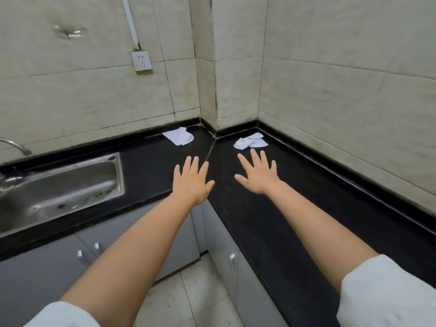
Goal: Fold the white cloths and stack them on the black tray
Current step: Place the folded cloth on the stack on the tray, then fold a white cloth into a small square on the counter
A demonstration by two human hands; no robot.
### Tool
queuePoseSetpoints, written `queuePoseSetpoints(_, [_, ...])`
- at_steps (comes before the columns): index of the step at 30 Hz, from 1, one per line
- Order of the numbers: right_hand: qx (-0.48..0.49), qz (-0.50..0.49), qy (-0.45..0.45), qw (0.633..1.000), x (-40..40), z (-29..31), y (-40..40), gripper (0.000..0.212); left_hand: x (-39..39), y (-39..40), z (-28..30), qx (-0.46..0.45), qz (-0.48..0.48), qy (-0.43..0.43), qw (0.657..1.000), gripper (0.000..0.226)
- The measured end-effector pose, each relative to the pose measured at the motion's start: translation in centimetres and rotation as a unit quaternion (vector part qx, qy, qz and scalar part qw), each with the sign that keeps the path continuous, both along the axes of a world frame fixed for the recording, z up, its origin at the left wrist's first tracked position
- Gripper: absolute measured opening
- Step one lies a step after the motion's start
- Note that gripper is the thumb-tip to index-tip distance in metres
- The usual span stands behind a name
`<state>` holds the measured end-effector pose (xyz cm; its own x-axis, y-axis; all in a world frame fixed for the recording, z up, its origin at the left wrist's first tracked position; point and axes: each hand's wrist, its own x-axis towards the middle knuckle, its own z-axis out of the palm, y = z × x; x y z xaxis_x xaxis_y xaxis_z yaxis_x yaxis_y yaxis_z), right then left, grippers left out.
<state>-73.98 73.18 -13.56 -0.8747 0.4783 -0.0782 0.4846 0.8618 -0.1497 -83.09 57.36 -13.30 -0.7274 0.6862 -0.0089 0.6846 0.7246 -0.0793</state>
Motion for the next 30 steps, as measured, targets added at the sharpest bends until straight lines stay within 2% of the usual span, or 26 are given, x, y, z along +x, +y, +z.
queuePoseSetpoints(8, [0.011,-0.030,-0.035,0.999,-14.1,-2.3,7.7,0.064,-16.9,6.6,-2.2,-0.012,-0.031,-0.010,0.999,0.060])
queuePoseSetpoints(17, [-0.032,-0.189,-0.084,0.978,-28.3,-8.0,17.3,0.064,-35.6,19.5,-7.5,-0.046,-0.172,-0.059,0.982,0.060])
queuePoseSetpoints(24, [-0.114,-0.270,-0.116,0.949,-34.8,-12.4,22.6,0.063,-42.5,26.3,-12.0,-0.070,-0.230,-0.126,0.962,0.059])
queuePoseSetpoints(28, [-0.116,-0.323,-0.073,0.937,-38.6,-16.0,26.3,0.055,-44.6,25.9,-15.2,-0.106,-0.197,-0.145,0.964,0.060])
queuePoseSetpoints(30, [-0.116,-0.380,-0.046,0.916,-41.0,-17.2,27.8,0.050,-45.9,25.4,-16.4,-0.128,-0.182,-0.149,0.963,0.060])
